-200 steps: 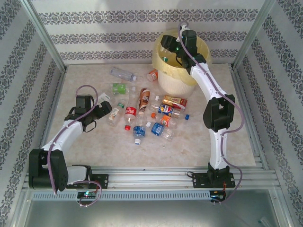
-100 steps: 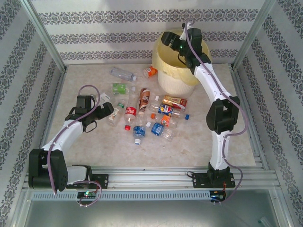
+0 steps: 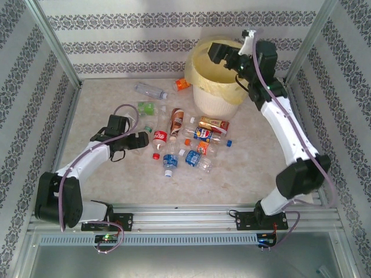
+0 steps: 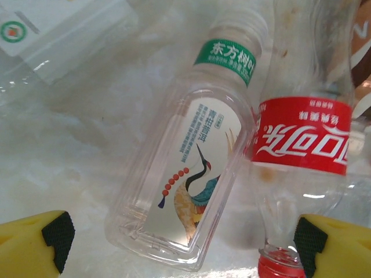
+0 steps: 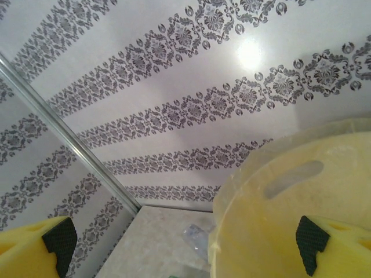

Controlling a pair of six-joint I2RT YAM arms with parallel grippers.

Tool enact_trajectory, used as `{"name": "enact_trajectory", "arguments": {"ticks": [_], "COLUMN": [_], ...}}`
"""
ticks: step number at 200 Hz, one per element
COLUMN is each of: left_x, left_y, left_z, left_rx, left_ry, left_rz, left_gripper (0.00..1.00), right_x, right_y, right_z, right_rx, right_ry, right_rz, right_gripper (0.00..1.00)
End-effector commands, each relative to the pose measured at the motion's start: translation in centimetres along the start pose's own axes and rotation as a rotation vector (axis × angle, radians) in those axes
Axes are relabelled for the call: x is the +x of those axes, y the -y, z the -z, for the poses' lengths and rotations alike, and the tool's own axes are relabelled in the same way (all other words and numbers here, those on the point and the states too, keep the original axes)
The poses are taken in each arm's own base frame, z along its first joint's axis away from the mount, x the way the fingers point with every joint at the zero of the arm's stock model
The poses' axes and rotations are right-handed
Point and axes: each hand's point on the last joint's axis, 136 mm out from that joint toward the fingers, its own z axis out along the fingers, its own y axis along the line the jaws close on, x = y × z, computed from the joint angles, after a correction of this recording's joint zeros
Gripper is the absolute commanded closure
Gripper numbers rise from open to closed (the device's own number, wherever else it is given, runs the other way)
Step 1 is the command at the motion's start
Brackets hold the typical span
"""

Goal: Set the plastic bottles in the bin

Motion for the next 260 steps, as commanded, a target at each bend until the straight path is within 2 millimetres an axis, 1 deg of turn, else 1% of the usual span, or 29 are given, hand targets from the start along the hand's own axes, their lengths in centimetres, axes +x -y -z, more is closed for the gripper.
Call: {"name": "enact_trajectory", "arguments": {"ticks": [1,19,33,47,67,96,111,127,153,169,188,203,219,244,260], "left_x": [0.8,1.2,1.0,1.0,1.3,1.7,1.6,1.3,0.9,0.4,-0.7,-2.0,-3.6,-5.8,-7.0], "left_y": [-0.9,-1.0,-1.1,-0.9,-0.6,-0.6,-0.7,-0.6,-0.6,-0.6,-0.2,0.9,2.7,7.6,11.3], "left_z": [-0.8,-1.9,-2.8,-3.6,-4.8,-5.6,-5.4,-5.0,-4.2,-3.4,-2.1,-0.6,1.3,4.8,6.9], "left_rx": [-0.086,-0.127,-0.179,-0.195,-0.194,-0.220,-0.222,-0.229,-0.234,-0.239,-0.228,-0.189,-0.114,0.096,0.267], "left_ry": [-0.071,-0.115,-0.129,-0.144,-0.172,-0.190,-0.186,-0.173,-0.147,-0.117,-0.062,-0.004,0.053,0.138,0.194], "left_rz": [-0.115,-0.170,-0.218,-0.251,-0.292,-0.317,-0.312,-0.295,-0.276,-0.261,-0.245,-0.228,-0.212,-0.233,-0.245], "left_gripper": [0.04,0.08,0.09,0.10,0.16,0.27,0.32,0.38,0.47,0.50,0.55,0.57,0.59,0.62,0.62], "right_x": [1.5,2.6,3.3,4.1,5.1,6.0,6.1,6.3,6.9,6.8,6.5,6.8,7.4,8.1,8.6], "right_y": [-0.6,-0.6,0.0,0.6,1.3,1.7,1.8,1.8,1.8,2.1,2.0,1.5,1.4,1.7,1.2], "right_z": [2.6,4.8,6.2,7.3,8.5,9.8,10.4,10.9,11.3,11.9,13.0,13.3,13.5,13.8,13.6], "right_rx": [-0.024,-0.003,0.037,0.068,0.099,0.118,0.129,0.130,0.127,0.142,0.145,0.119,0.118,0.133,0.094], "right_ry": [-0.029,-0.042,-0.045,-0.048,-0.059,-0.070,-0.066,-0.063,-0.068,-0.027,0.035,0.028,0.001,-0.021,-0.027], "right_rz": [0.055,0.074,0.072,0.061,0.049,0.040,0.037,0.033,0.031,0.043,0.060,0.075,0.070,0.064,0.044], "right_gripper": [0.02,0.02,0.02,0.02,0.02,0.02,0.02,0.02,0.02,0.02,0.02,0.02,0.02,0.02,0.02]}}
